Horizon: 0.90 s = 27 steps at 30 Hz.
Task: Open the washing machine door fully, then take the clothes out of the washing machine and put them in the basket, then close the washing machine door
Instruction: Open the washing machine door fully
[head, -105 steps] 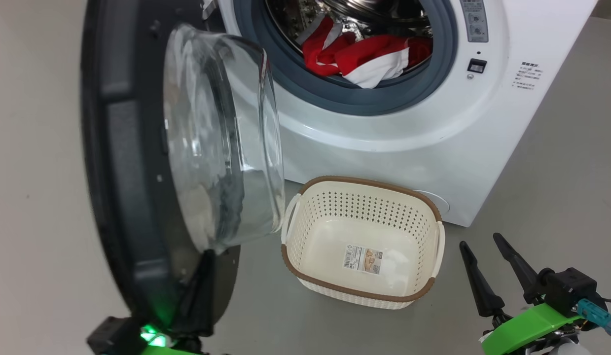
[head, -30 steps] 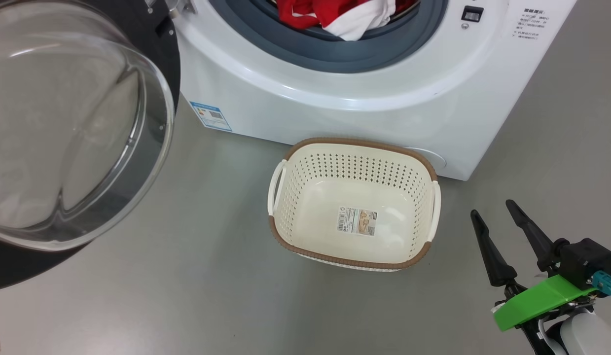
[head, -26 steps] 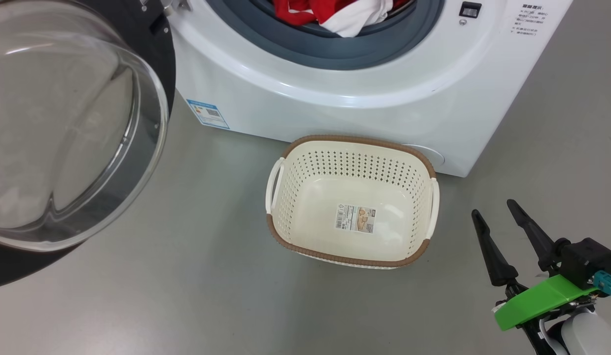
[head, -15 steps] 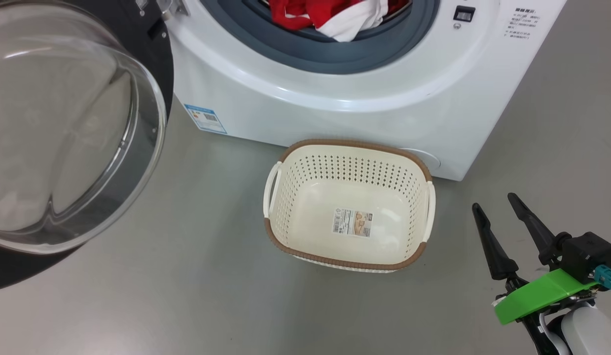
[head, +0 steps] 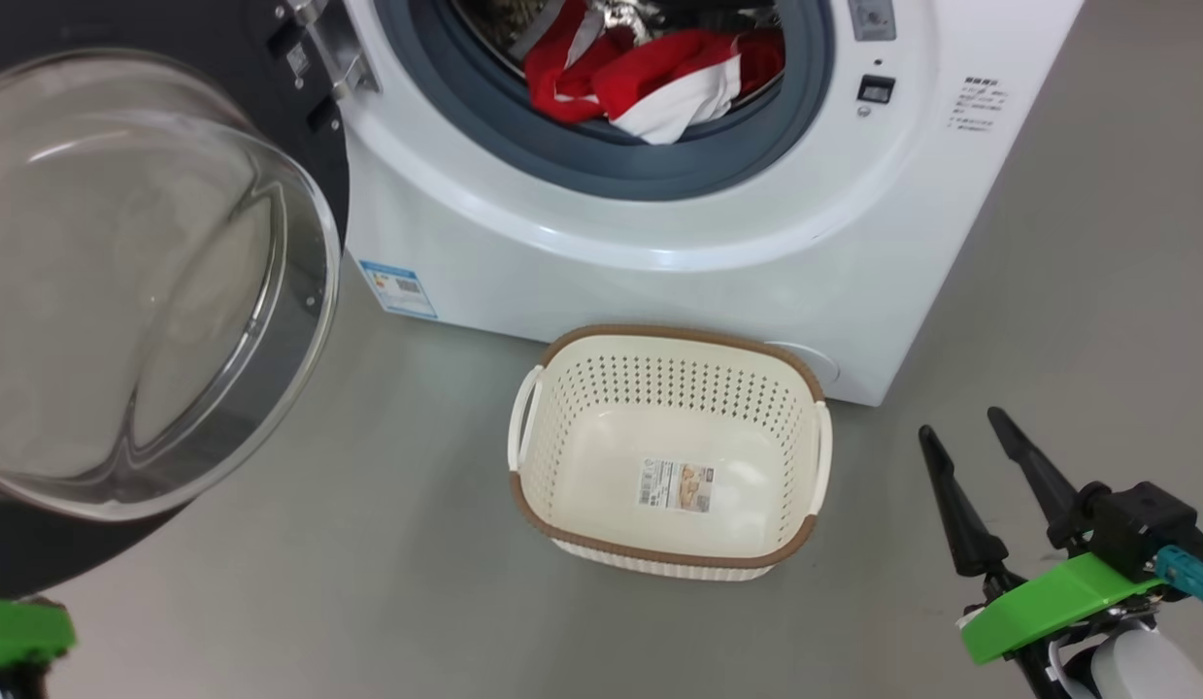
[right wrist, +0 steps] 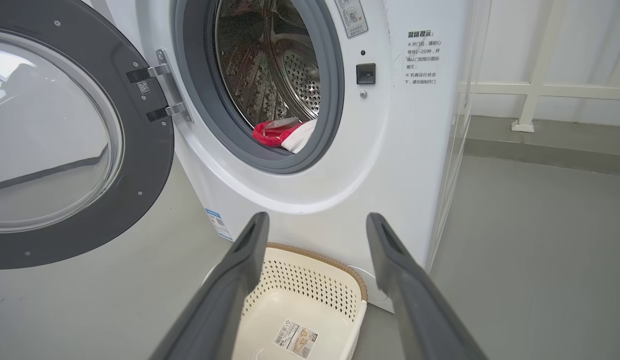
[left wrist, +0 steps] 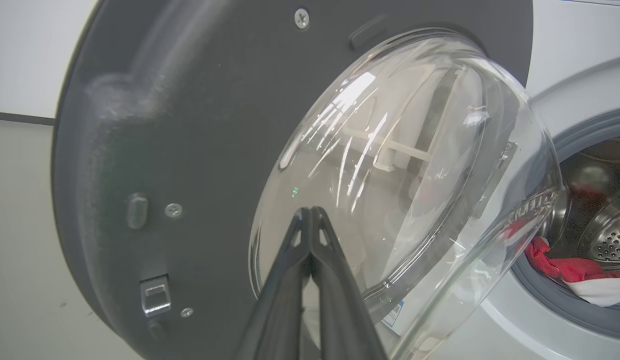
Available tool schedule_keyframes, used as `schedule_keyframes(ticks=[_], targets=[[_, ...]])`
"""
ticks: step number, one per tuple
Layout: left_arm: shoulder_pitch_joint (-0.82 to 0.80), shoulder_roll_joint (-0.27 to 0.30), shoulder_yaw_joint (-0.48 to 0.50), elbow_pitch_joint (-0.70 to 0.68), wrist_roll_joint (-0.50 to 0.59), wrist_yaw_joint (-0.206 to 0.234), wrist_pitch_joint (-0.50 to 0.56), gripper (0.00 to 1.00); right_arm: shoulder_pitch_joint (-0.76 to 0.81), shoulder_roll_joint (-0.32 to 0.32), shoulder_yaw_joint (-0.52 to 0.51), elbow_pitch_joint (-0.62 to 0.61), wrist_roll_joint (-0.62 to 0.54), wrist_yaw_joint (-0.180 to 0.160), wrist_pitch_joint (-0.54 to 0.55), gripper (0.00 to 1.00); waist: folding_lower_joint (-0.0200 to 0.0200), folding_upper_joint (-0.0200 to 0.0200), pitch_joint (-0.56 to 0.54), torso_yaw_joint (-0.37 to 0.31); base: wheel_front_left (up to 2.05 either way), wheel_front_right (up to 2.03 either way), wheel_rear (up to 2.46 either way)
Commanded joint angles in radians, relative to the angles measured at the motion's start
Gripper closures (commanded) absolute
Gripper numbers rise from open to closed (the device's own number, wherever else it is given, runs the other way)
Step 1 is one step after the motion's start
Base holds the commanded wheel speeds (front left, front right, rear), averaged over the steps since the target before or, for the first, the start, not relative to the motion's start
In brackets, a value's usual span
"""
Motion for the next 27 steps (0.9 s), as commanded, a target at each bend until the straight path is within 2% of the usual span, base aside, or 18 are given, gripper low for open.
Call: schedule_keyframes(ticks=[1,4,6,8,10,11,12,13,14,15,27], targets=[[0.028,0.032,0.005,-0.040,0.002,0.002,-0.004,1.00,0.006,-0.003,0.014,-0.021,-0.001,0.006,-0.009,0.00,0.0000,0.0000,-0.023,-0.018,0.00,0.00,0.00],[0.072,0.016,-0.029,-0.078,0.003,0.002,-0.004,1.00,0.014,0.001,0.013,-0.020,0.001,0.006,-0.009,0.00,0.0000,0.0000,-0.035,-0.032,0.00,0.00,0.00],[0.101,0.005,-0.056,-0.106,0.000,0.002,-0.004,0.94,0.018,0.003,0.012,-0.021,0.004,0.006,-0.009,0.00,0.0000,0.0000,-0.041,-0.041,0.00,0.00,0.00],[0.129,-0.005,-0.105,-0.136,-0.018,0.002,-0.004,0.69,0.023,0.007,0.008,-0.023,0.006,0.006,-0.009,0.00,0.0000,0.0000,-0.047,-0.053,0.00,0.00,0.00],[0.160,-0.008,-0.148,-0.166,-0.038,0.002,-0.004,0.53,0.029,0.008,0.005,-0.024,0.008,0.006,-0.009,0.00,0.0000,0.0000,-0.051,-0.066,0.00,0.00,0.00],[0.173,-0.009,-0.166,-0.180,-0.047,0.002,-0.004,0.49,0.031,0.009,0.004,-0.023,0.009,0.006,-0.009,0.00,0.0000,0.0000,-0.052,-0.073,0.00,0.00,0.00],[0.186,-0.010,-0.184,-0.194,-0.056,0.002,-0.004,0.32,0.033,0.010,0.002,-0.023,0.009,0.006,-0.009,0.00,0.0000,0.0000,-0.054,-0.082,0.00,0.00,0.00],[0.199,-0.009,-0.202,-0.207,-0.061,0.002,-0.004,0.24,0.035,0.011,-0.001,-0.024,0.009,0.006,-0.009,0.00,0.0000,0.0000,-0.056,-0.090,0.00,0.00,0.00],[0.209,-0.008,-0.217,-0.219,-0.068,0.002,-0.004,0.06,0.037,0.013,-0.004,-0.024,0.009,0.006,-0.009,0.00,0.0000,0.0000,-0.058,-0.100,0.00,0.00,0.00],[0.218,-0.008,-0.234,-0.231,-0.080,0.002,-0.004,0.00,0.039,0.015,-0.009,-0.025,0.011,0.006,-0.009,0.00,0.0000,0.0000,-0.059,-0.109,0.00,0.00,0.00],[0.273,0.023,-0.380,-0.309,-0.093,0.002,-0.004,0.00,0.070,0.025,-0.074,-0.033,0.018,0.006,-0.009,0.00,0.0000,0.0000,-0.061,-0.210,0.00,0.00,0.00]])
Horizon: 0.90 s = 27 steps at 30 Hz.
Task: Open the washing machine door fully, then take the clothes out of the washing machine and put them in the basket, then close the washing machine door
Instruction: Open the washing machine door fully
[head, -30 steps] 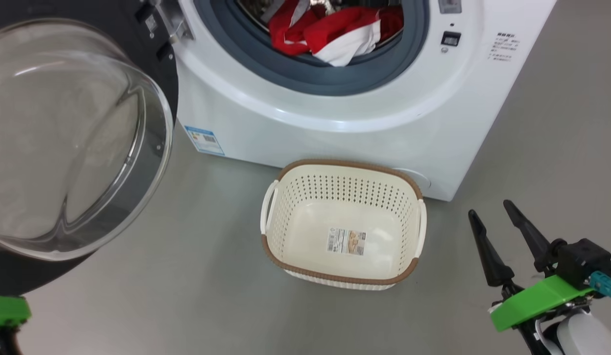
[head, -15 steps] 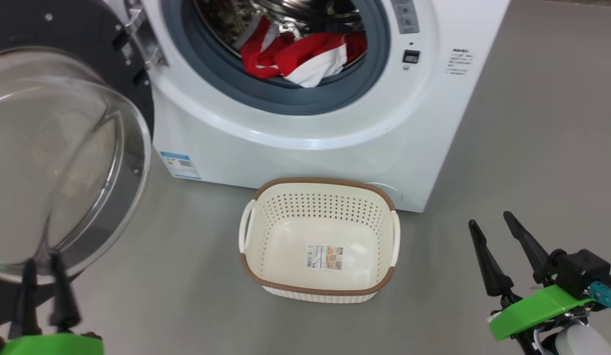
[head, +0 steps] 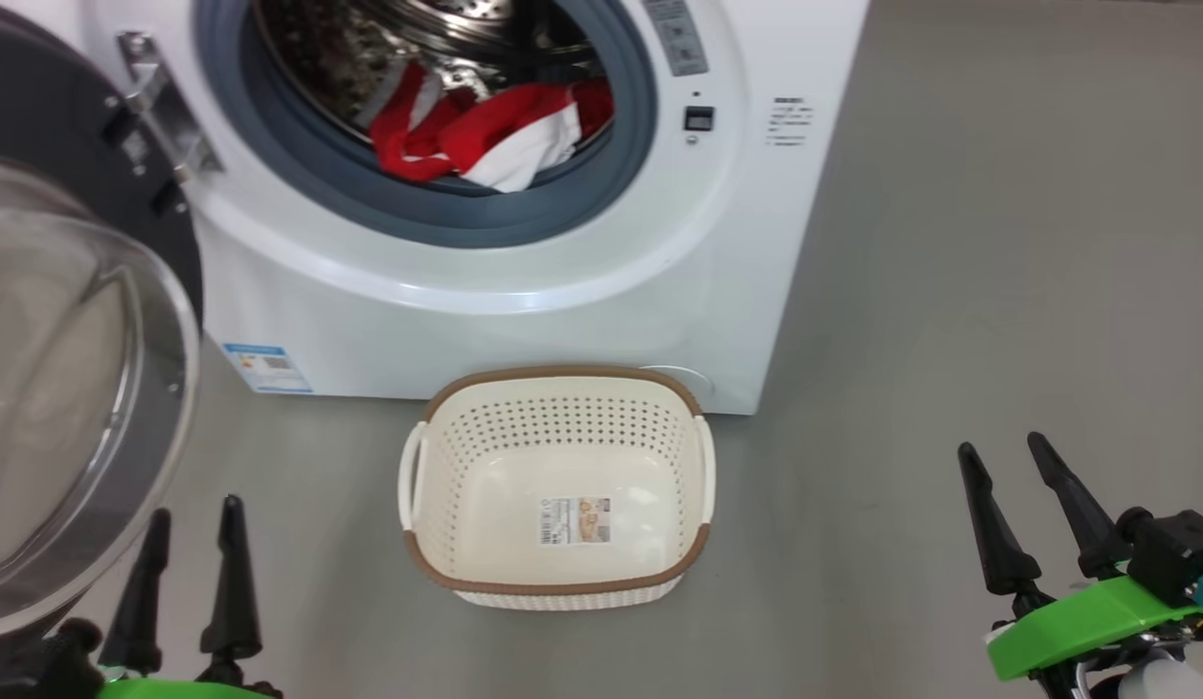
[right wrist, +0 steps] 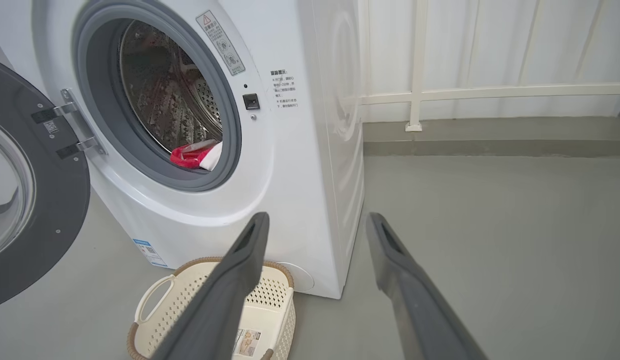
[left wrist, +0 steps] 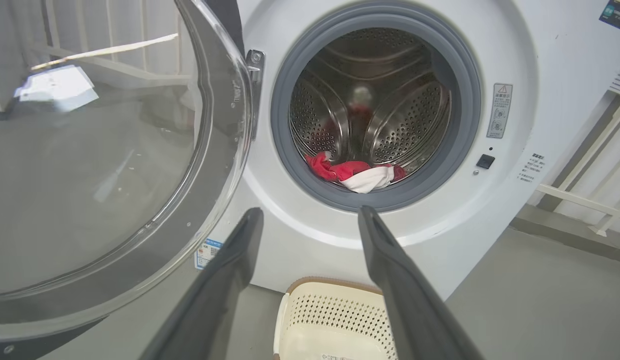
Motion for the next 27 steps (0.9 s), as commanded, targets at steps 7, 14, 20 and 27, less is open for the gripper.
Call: schedule_keyframes(ticks=[7,14,20,27], targets=[[0.001,0.037,-0.037,-0.067,-0.002,0.001,-0.005,0.00,0.013,-0.013,-0.020,-0.037,-0.003,0.006,-0.009,0.00,0.0000,0.0000,0.015,-0.075,0.00,0.00,0.00],[0.001,0.047,-0.085,-0.090,-0.016,0.001,-0.005,0.00,0.021,-0.011,-0.045,-0.045,-0.004,0.006,-0.009,0.00,0.0000,0.0000,0.018,-0.112,0.00,0.00,0.00],[0.002,0.048,-0.110,-0.111,-0.032,0.001,-0.005,0.00,0.030,-0.007,-0.062,-0.052,-0.002,0.006,-0.009,0.00,0.0000,0.0000,0.019,-0.128,0.00,0.00,0.00],[0.001,0.059,-0.133,-0.129,-0.029,0.001,-0.005,0.00,0.039,-0.005,-0.087,-0.057,-0.007,0.006,-0.009,0.00,0.0000,0.0000,0.020,-0.137,0.00,0.00,0.00]])
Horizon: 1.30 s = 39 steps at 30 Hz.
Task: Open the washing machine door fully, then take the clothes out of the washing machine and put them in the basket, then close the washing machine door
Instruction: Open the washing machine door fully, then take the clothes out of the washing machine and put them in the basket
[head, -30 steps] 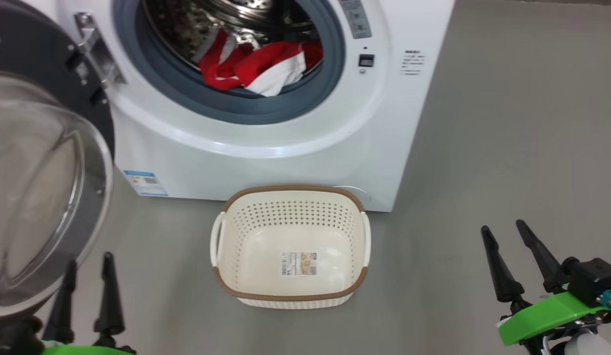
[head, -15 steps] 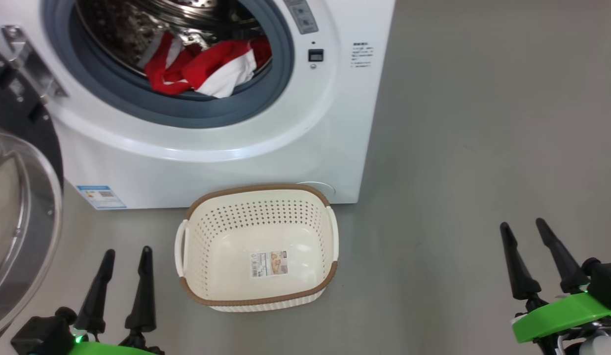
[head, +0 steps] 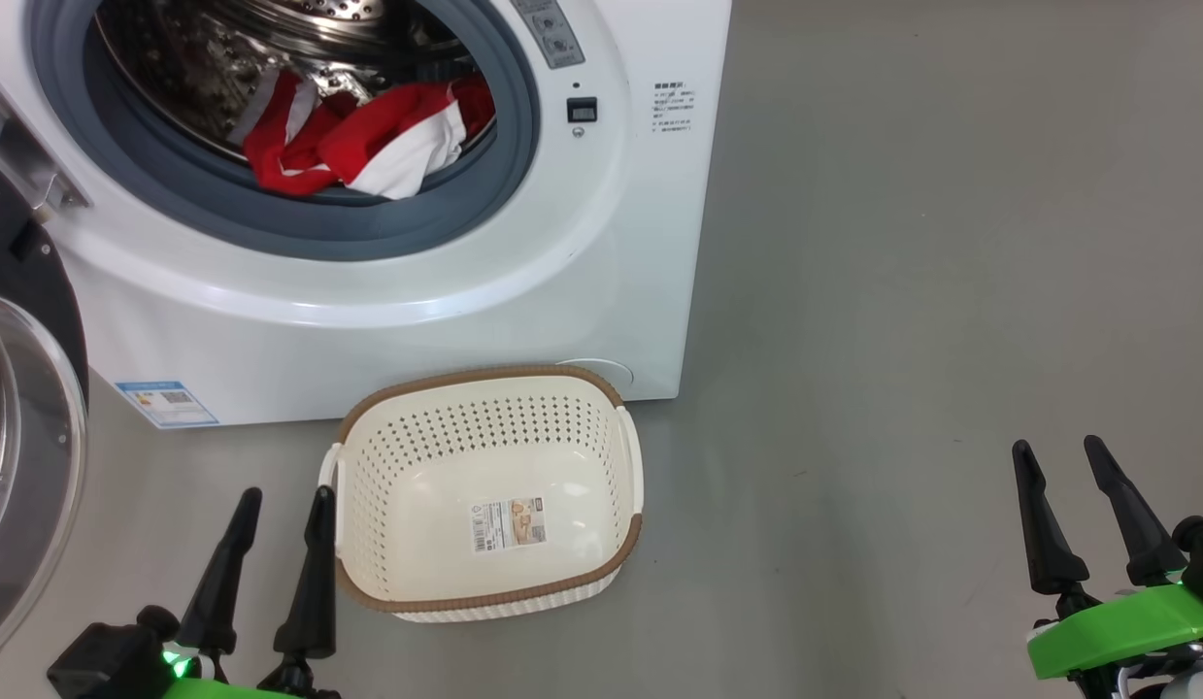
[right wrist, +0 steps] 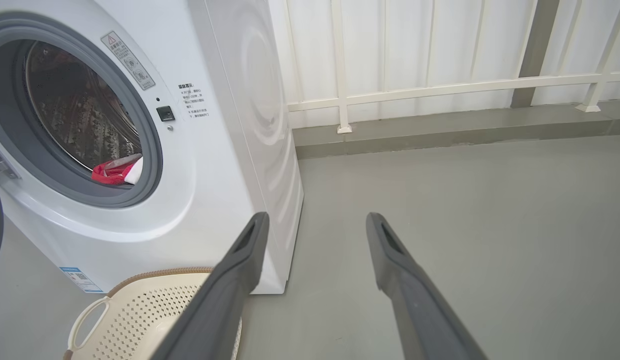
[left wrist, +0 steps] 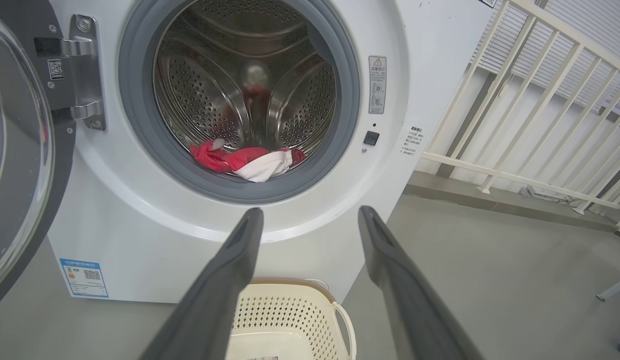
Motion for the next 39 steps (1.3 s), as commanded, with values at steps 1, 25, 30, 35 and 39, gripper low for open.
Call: schedule_keyframes(ticks=[1,25,30,35,39], targets=[[-0.013,0.026,0.030,-0.028,-0.001,0.001,-0.005,0.00,-0.001,-0.014,0.010,-0.025,-0.006,0.006,-0.009,0.00,0.0000,0.0000,-0.001,-0.001,0.00,0.00,0.00],[-0.038,0.037,0.016,-0.037,-0.036,0.001,-0.005,0.00,-0.014,-0.007,0.015,-0.031,-0.014,0.006,-0.009,0.00,0.0000,0.0000,0.023,0.014,0.29,-0.32,0.03],[-0.044,0.040,0.015,-0.039,-0.035,0.001,-0.005,0.00,-0.018,-0.006,0.019,-0.032,-0.015,0.006,-0.009,0.00,0.0000,0.0000,0.029,0.015,1.14,-1.20,0.06],[-0.047,0.039,0.019,-0.029,-0.032,0.001,-0.005,0.00,-0.018,-0.008,0.024,-0.030,-0.017,0.006,-0.009,0.00,0.0000,0.0000,0.030,0.017,1.05,-1.12,0.08],[-0.052,0.034,0.031,-0.017,-0.018,0.001,-0.005,0.00,-0.020,-0.008,0.026,-0.030,-0.017,0.006,-0.009,0.00,0.0000,0.0000,0.031,0.018,0.61,-0.66,0.05]])
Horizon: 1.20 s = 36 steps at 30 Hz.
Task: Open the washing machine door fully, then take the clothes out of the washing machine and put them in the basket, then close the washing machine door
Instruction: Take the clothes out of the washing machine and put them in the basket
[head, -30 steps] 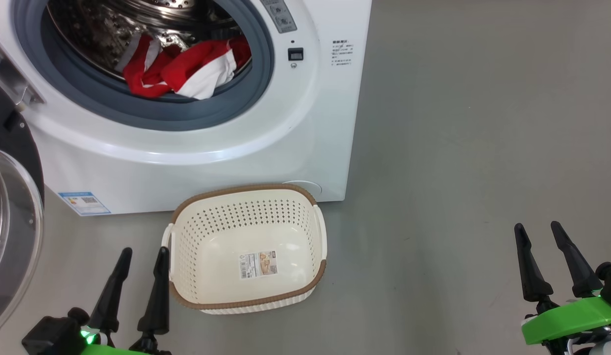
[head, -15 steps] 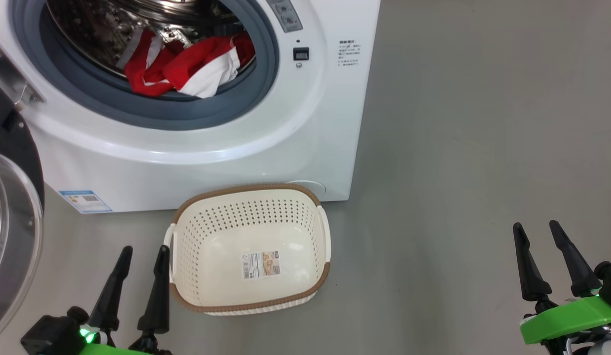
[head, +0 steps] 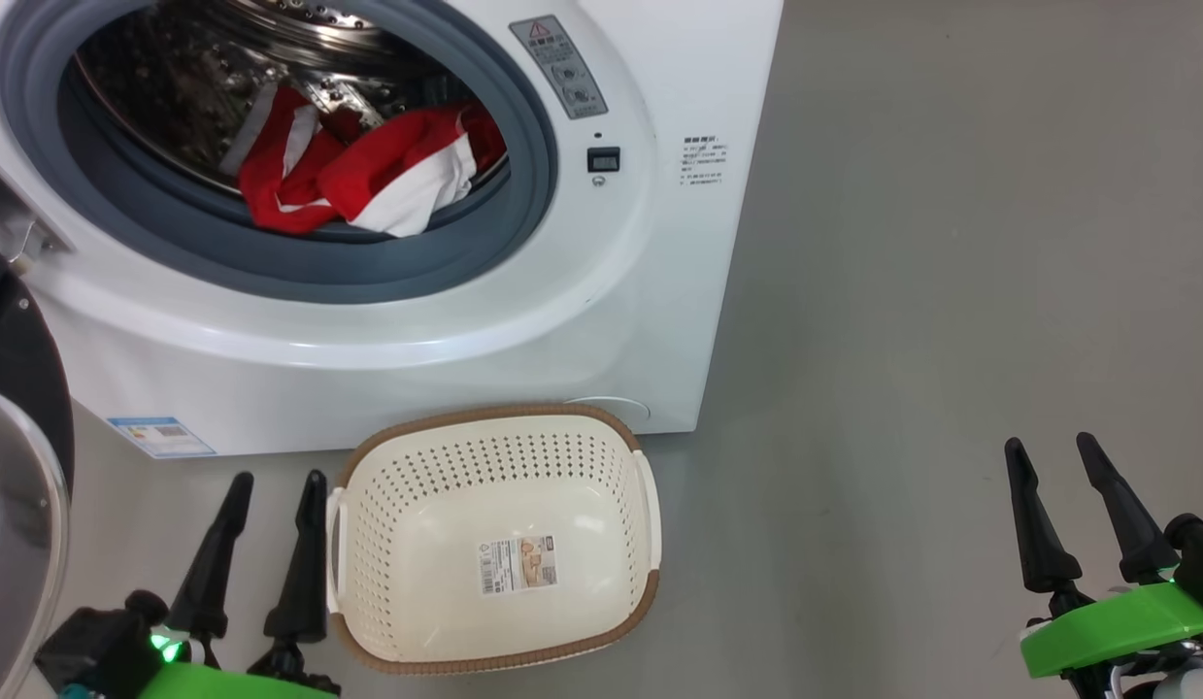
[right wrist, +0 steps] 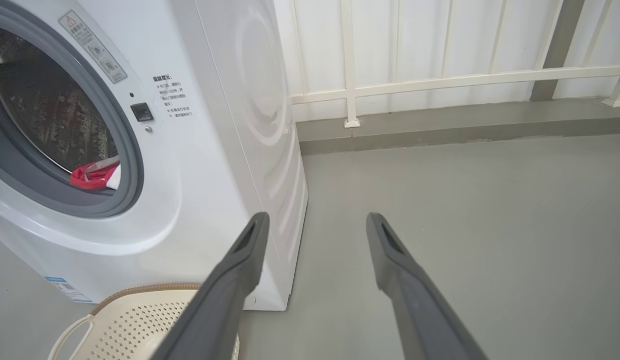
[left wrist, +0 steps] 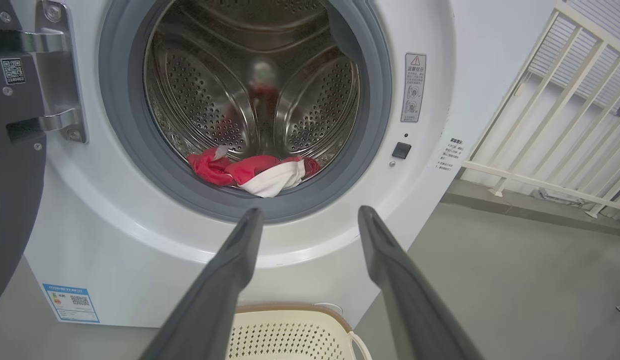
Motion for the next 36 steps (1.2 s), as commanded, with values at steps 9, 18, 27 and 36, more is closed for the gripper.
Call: schedule_keyframes(ticks=[9,18,27,36], targets=[[-0.032,0.019,0.032,-0.022,0.006,0.001,-0.005,0.00,-0.016,-0.016,0.024,-0.026,-0.008,0.006,-0.009,0.00,0.0000,0.0000,0.001,0.002,0.05,-0.05,0.00],[-0.033,0.027,0.007,-0.007,0.014,0.001,-0.005,0.00,-0.017,-0.014,0.027,-0.028,-0.008,0.006,-0.009,0.00,0.0000,0.0000,0.010,0.002,0.00,0.00,0.00],[-0.187,0.038,-0.039,0.118,0.039,0.001,-0.005,0.00,-0.059,-0.007,0.038,-0.037,-0.009,0.006,-0.009,0.00,0.0000,0.0000,0.093,-0.010,0.00,0.00,0.00],[-0.499,0.067,-0.083,0.387,0.043,0.001,-0.005,0.00,-0.126,0.010,0.045,-0.048,-0.010,0.006,-0.009,0.00,0.0000,0.0000,0.227,-0.044,0.00,0.00,0.00]])
